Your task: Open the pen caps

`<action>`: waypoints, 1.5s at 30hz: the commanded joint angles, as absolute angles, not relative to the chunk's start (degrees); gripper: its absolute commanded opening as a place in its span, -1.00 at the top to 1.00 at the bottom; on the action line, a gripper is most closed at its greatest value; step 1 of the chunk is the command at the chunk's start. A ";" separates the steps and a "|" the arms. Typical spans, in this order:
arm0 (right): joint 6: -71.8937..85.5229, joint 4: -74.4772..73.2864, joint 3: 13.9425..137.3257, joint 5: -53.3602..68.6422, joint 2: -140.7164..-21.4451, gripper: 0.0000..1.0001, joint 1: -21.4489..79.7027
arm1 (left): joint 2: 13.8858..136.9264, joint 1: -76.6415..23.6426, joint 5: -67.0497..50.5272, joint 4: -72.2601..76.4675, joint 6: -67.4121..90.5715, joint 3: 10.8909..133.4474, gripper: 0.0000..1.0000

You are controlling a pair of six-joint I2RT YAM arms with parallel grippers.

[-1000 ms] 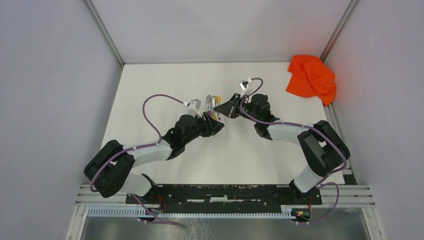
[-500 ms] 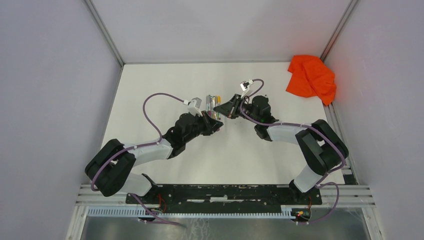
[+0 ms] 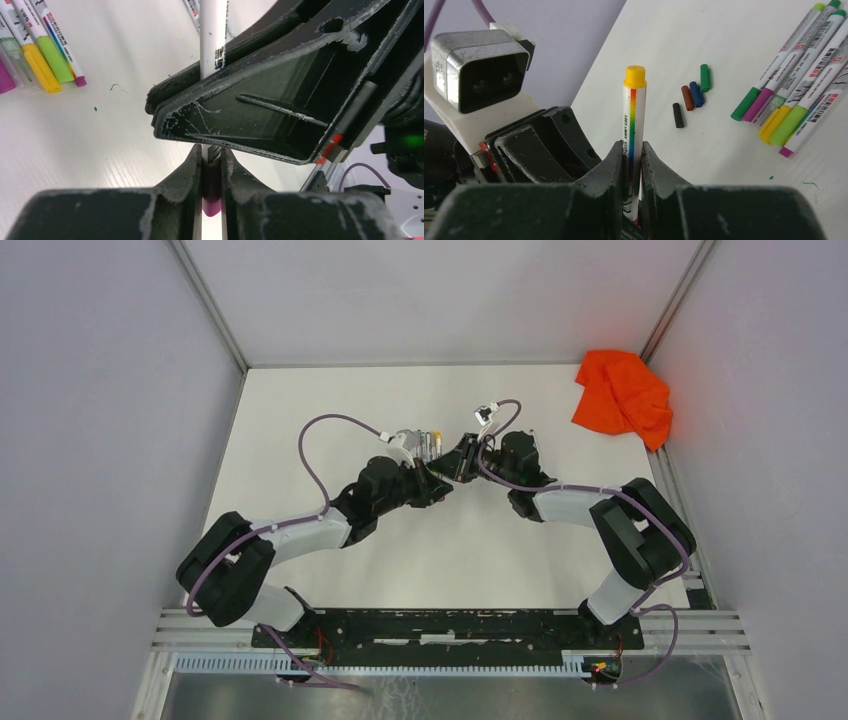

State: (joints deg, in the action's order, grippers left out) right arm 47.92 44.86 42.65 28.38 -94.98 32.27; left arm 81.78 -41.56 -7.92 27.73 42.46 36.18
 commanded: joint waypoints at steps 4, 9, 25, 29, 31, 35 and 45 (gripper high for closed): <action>39.27 36.81 45.89 27.09 -93.62 1.00 32.45 | 84.53 -41.71 -8.05 22.18 37.90 41.86 0.95; 38.68 35.80 47.40 27.34 -93.57 1.00 30.10 | 84.44 -41.66 -8.16 21.54 37.43 40.35 0.96; 57.17 64.37 52.50 39.52 -103.38 1.00 19.80 | 76.38 -41.76 -16.20 29.57 34.84 29.01 0.95; 62.59 74.99 52.71 41.91 -106.33 1.00 18.68 | 76.42 -41.84 -20.12 32.57 35.07 28.02 0.96; 64.23 77.01 53.07 42.43 -107.77 1.00 18.19 | 76.53 -41.79 -19.42 32.10 35.15 28.21 0.96; 54.02 60.12 55.24 41.08 -106.64 1.00 17.86 | 75.37 -41.78 -10.64 26.47 35.77 29.53 0.96; 25.89 15.60 64.30 23.90 -105.55 1.00 18.35 | 80.67 -41.38 24.97 -6.65 53.79 42.51 0.96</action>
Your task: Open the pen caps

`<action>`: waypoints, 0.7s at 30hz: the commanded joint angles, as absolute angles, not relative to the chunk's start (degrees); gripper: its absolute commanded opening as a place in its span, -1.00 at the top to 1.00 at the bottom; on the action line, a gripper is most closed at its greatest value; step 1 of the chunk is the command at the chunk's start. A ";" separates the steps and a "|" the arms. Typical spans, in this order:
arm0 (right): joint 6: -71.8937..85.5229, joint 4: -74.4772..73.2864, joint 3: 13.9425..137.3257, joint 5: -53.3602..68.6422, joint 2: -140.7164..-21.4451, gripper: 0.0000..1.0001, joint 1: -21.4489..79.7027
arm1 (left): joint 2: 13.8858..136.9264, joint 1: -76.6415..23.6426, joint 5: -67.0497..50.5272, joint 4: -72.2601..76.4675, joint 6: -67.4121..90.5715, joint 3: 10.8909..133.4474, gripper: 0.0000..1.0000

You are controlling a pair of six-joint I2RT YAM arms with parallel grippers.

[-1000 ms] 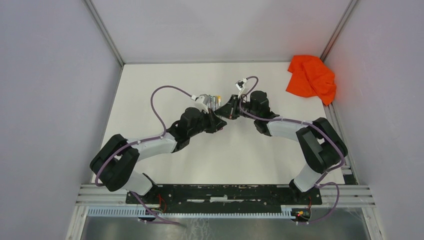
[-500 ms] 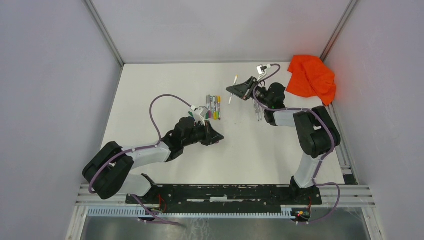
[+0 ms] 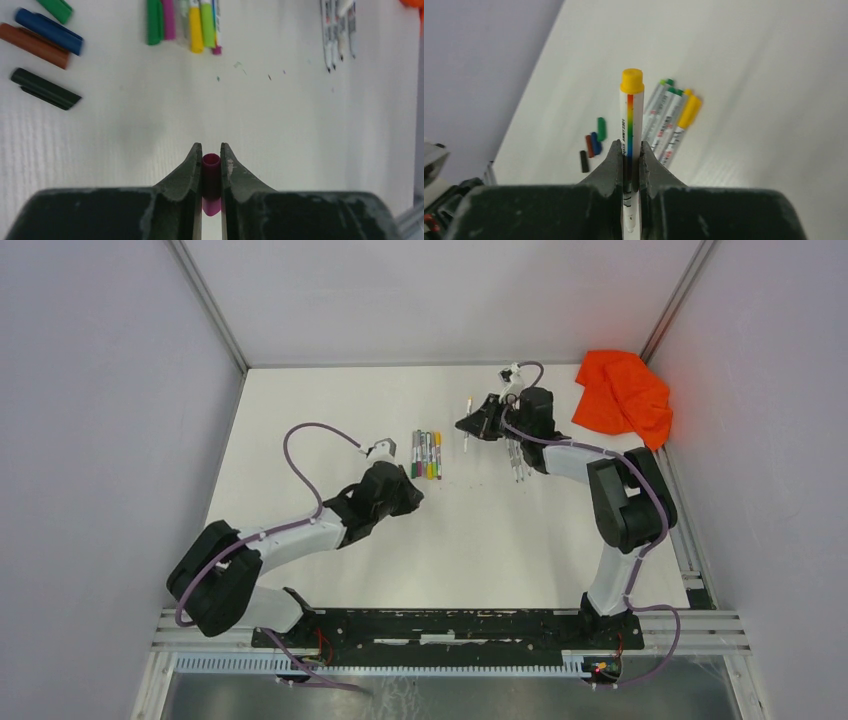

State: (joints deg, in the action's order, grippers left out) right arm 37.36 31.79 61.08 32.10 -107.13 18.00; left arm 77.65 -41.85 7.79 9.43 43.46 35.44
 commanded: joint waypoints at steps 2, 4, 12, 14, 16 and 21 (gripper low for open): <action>22.92 10.25 66.32 20.90 -106.33 1.00 18.56 | 82.85 -41.06 28.91 -13.44 58.76 45.41 0.96; 20.01 5.66 68.27 17.81 -107.19 1.00 18.98 | 84.51 -39.94 30.21 -18.38 63.31 47.16 0.96; 13.02 -4.80 71.95 5.85 -109.47 1.00 20.74 | 84.76 -34.58 25.48 -19.25 77.51 43.72 0.96; 12.06 -6.60 72.66 4.22 -110.18 1.00 20.94 | 84.54 -33.23 23.87 -19.25 79.76 42.77 0.96; 11.44 -7.35 72.86 2.84 -110.58 1.00 21.02 | 84.47 -32.30 22.81 -19.30 81.18 42.30 0.96; 10.48 -9.27 73.42 0.36 -111.61 1.00 21.22 | 85.09 -30.30 20.69 -20.66 82.99 42.24 0.95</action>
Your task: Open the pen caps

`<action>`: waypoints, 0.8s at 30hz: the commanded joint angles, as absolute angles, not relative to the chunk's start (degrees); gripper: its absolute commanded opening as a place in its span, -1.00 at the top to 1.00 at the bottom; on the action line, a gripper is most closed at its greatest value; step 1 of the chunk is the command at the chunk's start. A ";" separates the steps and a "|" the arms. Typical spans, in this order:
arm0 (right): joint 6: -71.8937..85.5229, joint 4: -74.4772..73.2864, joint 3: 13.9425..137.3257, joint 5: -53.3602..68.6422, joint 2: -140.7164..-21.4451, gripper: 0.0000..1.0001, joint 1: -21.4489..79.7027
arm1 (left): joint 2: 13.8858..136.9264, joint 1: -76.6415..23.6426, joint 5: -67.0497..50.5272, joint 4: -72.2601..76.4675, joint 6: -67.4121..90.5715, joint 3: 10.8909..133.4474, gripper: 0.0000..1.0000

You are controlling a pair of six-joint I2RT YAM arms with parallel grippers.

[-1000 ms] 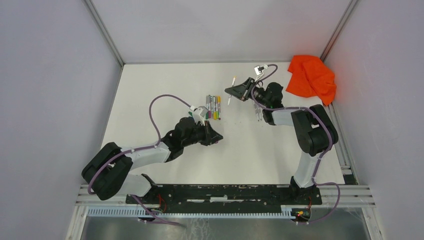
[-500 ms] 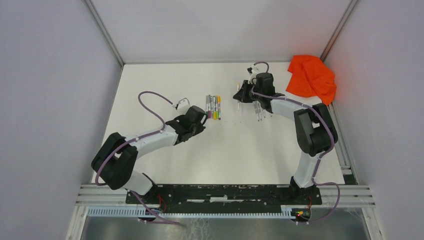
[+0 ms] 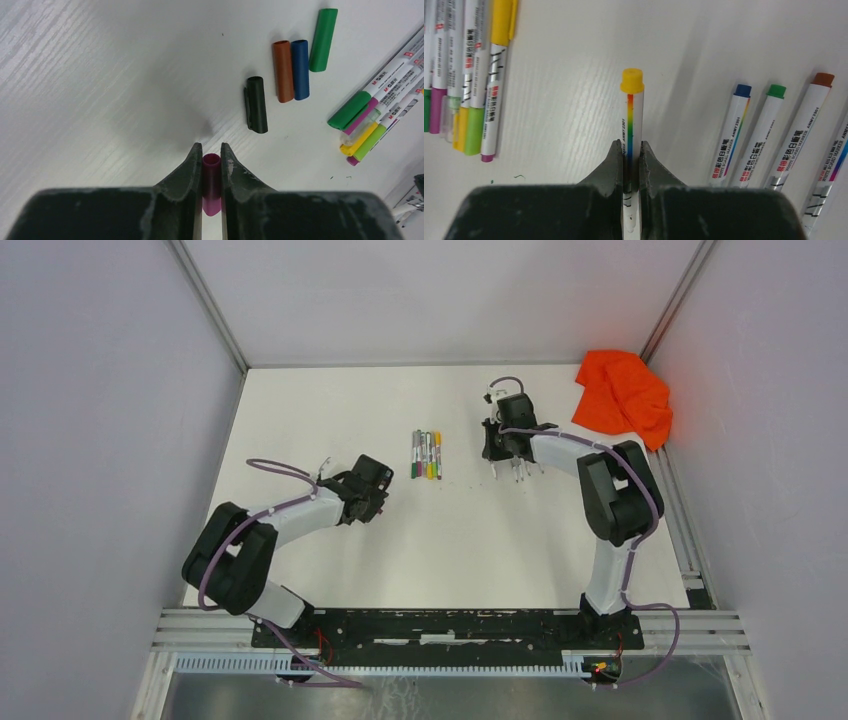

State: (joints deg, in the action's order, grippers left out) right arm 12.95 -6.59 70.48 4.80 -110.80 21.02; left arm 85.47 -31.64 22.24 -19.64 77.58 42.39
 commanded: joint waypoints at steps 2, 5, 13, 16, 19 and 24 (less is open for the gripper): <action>10.22 -9.73 73.41 -1.45 -111.80 1.00 21.22 | 85.72 -29.39 19.32 -20.26 83.14 42.04 0.94; 9.58 -11.14 74.20 -2.92 -112.74 1.00 21.20 | 86.93 -28.47 17.52 -19.96 83.14 42.10 0.88; 8.13 -12.74 74.86 -7.21 -114.04 0.96 21.21 | 89.17 -27.23 15.42 -18.54 82.60 42.00 0.67; 7.78 -13.55 75.31 -8.50 -114.51 0.91 21.18 | 89.60 -26.71 14.76 -18.39 82.13 42.14 0.59; 7.75 -14.06 75.50 -9.18 -114.65 0.85 21.13 | 89.89 -26.17 14.36 -18.45 81.71 42.19 0.45; 7.43 -14.94 75.55 -10.88 -115.00 0.65 21.09 | 90.17 -25.60 13.94 -18.48 81.09 42.24 0.17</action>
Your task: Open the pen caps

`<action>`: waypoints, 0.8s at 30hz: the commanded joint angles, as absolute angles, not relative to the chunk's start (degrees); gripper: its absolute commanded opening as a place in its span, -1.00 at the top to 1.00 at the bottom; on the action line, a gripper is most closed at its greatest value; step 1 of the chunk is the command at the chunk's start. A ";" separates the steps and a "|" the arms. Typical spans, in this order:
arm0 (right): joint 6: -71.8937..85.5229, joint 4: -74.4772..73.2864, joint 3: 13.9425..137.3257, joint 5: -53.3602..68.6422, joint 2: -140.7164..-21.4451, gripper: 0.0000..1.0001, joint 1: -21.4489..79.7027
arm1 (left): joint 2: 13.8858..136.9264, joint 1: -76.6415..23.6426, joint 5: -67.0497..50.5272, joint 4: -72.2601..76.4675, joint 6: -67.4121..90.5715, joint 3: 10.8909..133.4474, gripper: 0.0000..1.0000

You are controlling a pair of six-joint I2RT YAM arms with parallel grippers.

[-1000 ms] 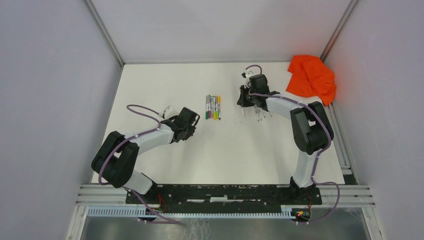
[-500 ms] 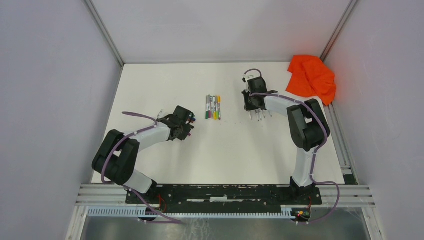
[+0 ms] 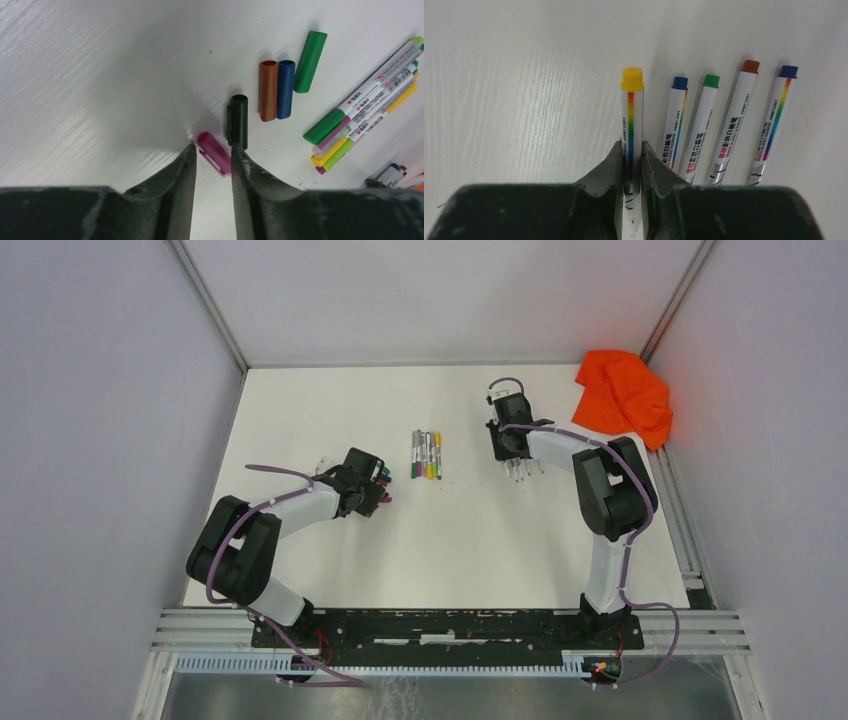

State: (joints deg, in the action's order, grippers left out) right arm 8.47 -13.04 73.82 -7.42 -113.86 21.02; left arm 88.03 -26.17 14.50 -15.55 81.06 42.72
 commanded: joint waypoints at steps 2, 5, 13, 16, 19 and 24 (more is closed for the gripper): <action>7.32 -15.03 75.52 -11.23 -115.12 0.59 21.01 | 90.24 -25.50 13.61 -18.28 80.74 42.20 0.04; 7.25 -15.35 75.76 -11.71 -115.29 0.53 20.96 | 90.43 -25.25 13.23 -18.07 80.36 42.11 -0.06; 6.64 -15.66 76.47 -12.66 -114.43 0.44 20.97 | 89.82 -24.81 13.22 -18.41 79.85 41.86 -0.07; 5.77 -14.47 76.23 -12.83 -112.54 0.42 21.46 | 88.88 -24.79 13.64 -18.66 79.50 41.86 -0.07; 4.80 -13.88 76.78 -13.27 -110.22 0.40 22.29 | 87.72 -24.79 14.33 -18.81 78.84 42.03 -0.07; 4.79 -14.46 79.11 -12.85 -108.10 0.37 23.36 | 85.19 -24.79 15.44 -18.51 76.99 41.99 -0.10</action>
State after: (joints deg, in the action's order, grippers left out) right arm 5.82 -14.72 74.87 -11.70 -112.95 22.20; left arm 87.44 -25.15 13.26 -15.09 80.86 42.94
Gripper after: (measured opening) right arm 0.308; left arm 0.532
